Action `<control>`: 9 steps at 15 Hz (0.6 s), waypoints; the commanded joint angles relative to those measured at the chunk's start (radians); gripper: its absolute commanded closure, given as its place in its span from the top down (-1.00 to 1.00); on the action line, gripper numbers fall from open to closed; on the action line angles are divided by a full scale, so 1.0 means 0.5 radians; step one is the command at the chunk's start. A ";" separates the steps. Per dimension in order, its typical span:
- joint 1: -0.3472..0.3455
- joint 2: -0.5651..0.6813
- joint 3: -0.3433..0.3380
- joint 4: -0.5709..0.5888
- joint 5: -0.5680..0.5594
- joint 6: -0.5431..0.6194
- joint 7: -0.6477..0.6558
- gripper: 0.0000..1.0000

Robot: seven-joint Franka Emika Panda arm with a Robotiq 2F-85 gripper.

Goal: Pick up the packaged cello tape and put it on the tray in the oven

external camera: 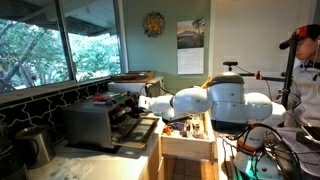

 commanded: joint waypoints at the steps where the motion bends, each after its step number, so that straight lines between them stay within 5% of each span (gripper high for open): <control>1: 0.079 -0.030 -0.085 -0.063 0.008 0.001 0.012 -0.44; 4: 0.107 -0.017 -0.111 -0.086 -0.019 -0.008 0.008 -0.89; 9: 0.164 0.082 -0.138 -0.146 -0.204 -0.016 -0.003 -0.94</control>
